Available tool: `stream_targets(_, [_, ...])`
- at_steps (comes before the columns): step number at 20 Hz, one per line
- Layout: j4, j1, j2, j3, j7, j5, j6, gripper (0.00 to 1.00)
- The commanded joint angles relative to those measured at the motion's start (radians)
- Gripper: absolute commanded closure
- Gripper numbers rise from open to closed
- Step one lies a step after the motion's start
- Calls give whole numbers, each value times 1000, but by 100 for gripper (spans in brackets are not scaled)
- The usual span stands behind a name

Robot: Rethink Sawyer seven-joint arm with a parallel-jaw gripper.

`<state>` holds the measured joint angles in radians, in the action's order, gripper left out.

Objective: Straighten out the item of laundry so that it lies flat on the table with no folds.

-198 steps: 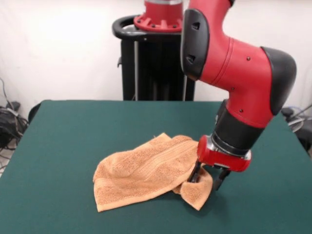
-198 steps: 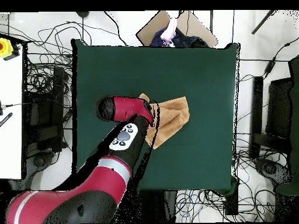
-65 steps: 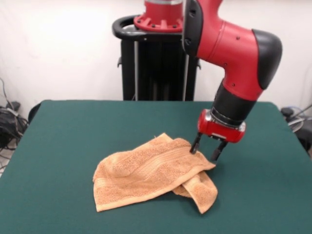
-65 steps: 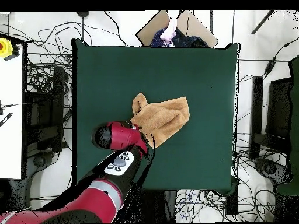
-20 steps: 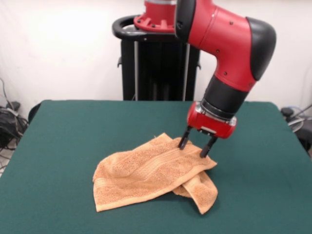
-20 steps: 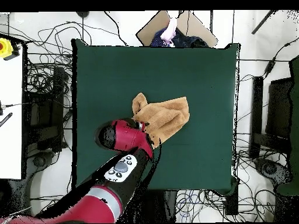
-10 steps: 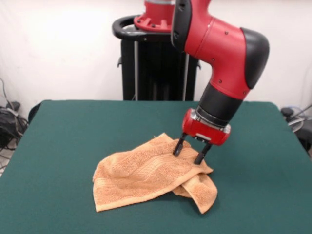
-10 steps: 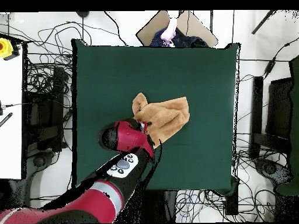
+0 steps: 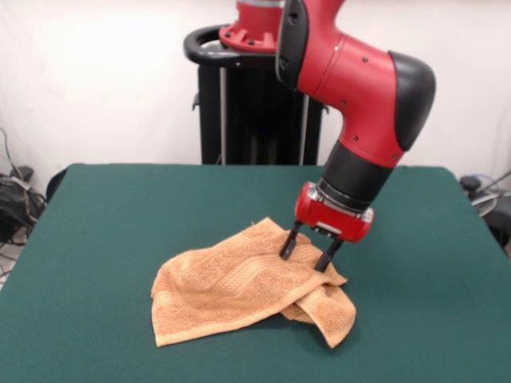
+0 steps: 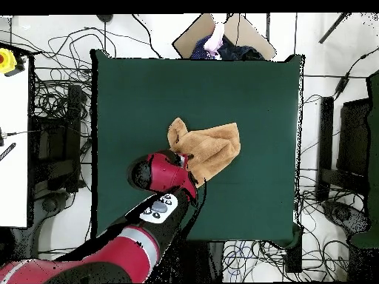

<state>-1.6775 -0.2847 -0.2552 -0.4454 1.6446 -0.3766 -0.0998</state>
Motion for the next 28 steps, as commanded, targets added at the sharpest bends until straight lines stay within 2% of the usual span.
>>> stream_targets(1, [9,34,25,129,262,-65,6,0])
stream_targets(6, [2,26,20,128,266,-68,15,0])
stream_targets(7, [0,28,19,133,267,-69,18,100])
stream_targets(20, [2,1,26,103,282,-95,-17,100])
stream_targets(26, [-3,4,26,122,279,-98,5,100])
stream_targets(27, [-6,6,25,126,280,-102,6,0])
stream_targets(28, [-6,7,25,128,279,-101,6,0])
